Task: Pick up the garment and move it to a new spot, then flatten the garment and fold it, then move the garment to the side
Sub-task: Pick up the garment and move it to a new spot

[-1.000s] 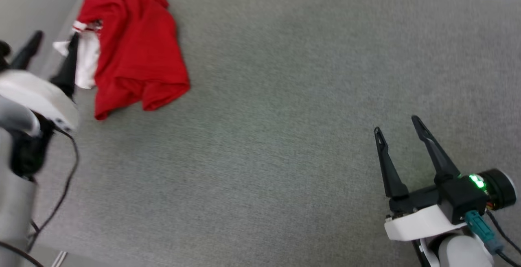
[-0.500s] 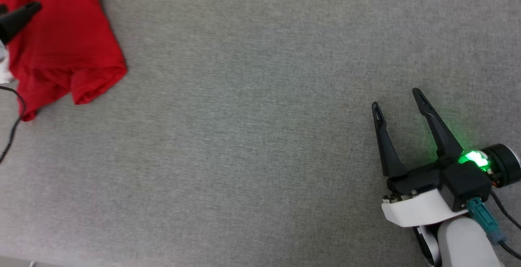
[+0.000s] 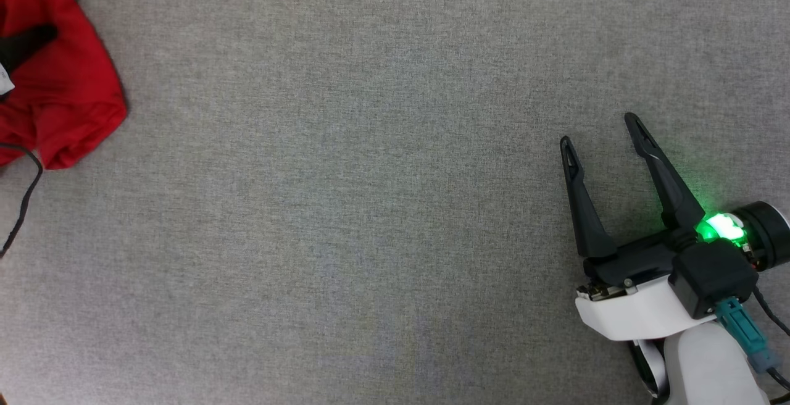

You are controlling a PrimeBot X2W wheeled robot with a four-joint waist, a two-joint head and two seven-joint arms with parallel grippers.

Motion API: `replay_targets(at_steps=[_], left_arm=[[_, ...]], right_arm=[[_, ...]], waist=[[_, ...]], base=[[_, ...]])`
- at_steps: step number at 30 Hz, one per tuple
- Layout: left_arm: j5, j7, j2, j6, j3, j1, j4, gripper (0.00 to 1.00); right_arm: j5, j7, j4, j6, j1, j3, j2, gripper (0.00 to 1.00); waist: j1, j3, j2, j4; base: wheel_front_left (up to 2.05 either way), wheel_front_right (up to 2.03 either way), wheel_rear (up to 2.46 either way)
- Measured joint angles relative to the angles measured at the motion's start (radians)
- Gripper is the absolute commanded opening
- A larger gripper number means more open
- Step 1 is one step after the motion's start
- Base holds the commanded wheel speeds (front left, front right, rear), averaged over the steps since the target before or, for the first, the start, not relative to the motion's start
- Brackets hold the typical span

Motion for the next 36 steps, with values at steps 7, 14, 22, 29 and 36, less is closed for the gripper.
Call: replay_targets(at_steps=[7, 14, 22, 29, 36], left_arm=[[-0.017, -0.099, -0.008, 0.0, -0.019, 0.012, 0.023, 0.0], [-0.063, -0.235, 0.032, 0.0, -0.017, 0.042, -0.018, 0.0], [-0.071, -0.411, 0.101, 0.0, -0.065, 0.111, -0.193, 0.0], [-0.007, -0.547, 0.083, 0.0, -0.137, 0.165, -0.323, 0.0], [0.05, -0.646, -0.009, 0.044, -0.154, 0.155, -0.451, 0.0]], right_arm=[[-0.002, 0.002, 0.028, 0.0, -0.001, -0.004, -0.003, 1.0], [0.023, 0.005, 0.072, -0.001, 0.022, 0.005, -0.007, 1.0], [0.079, 0.005, 0.117, -0.001, 0.082, -0.027, -0.007, 1.0], [0.119, 0.005, 0.134, -0.001, 0.124, -0.056, -0.008, 1.0], [0.139, 0.005, 0.137, -0.001, 0.141, -0.064, -0.008, 1.0]], waist=[[0.0, -0.043, 0.0, 0.007], [0.0, -0.15, 0.0, 0.004], [-0.0001, -0.326, 0.0, -0.006], [-0.0003, -0.473, 0.0, -0.022], [-0.0004, -0.565, 0.0, -0.069]], base=[[0.0, 0.0, 0.0], [0.0, 0.0, 0.0], [0.0, 0.0, 0.0], [0.0, 0.0, 0.0], [0.0, 0.0, 0.0]])
